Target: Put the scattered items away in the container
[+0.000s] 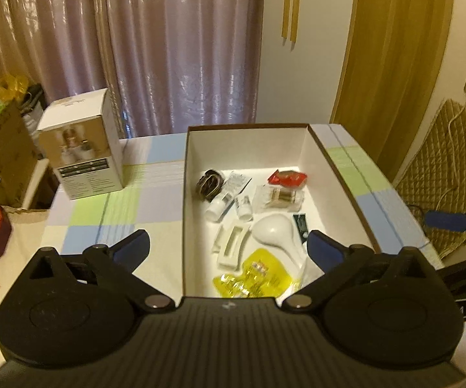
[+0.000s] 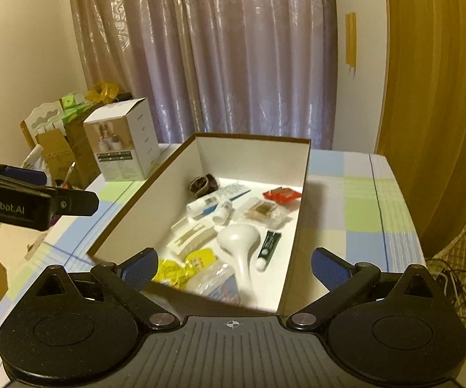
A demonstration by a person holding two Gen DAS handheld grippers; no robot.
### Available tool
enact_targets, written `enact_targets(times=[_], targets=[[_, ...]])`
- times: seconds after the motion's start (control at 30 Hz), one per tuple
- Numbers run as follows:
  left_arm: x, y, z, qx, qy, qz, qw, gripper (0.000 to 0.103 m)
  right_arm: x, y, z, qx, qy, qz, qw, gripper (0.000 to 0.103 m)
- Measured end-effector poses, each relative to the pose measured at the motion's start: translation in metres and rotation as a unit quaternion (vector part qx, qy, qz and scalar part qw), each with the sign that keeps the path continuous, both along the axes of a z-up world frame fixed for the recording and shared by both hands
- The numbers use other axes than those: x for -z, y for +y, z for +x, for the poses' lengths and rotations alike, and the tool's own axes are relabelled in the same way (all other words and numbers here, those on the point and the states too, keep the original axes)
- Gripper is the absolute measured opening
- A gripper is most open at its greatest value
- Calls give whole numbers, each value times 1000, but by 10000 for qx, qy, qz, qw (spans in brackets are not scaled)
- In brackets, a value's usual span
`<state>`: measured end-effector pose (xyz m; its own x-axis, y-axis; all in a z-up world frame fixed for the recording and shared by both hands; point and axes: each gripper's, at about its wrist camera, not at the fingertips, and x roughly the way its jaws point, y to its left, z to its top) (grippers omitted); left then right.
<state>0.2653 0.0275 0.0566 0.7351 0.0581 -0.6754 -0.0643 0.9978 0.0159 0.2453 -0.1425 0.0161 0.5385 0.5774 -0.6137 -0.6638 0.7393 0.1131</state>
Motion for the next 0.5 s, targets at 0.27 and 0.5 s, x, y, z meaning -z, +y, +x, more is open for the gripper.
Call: enact_targets(times=[0.27,0.5], targets=[[-1,-14,-37,-132,15,145,9998,102,-1,-9,-26,39,-138,-4,9999,103],[1,-21,-56,-191,108,139,9997,102,-4,-19,-34,148,-99,10,9998,103]])
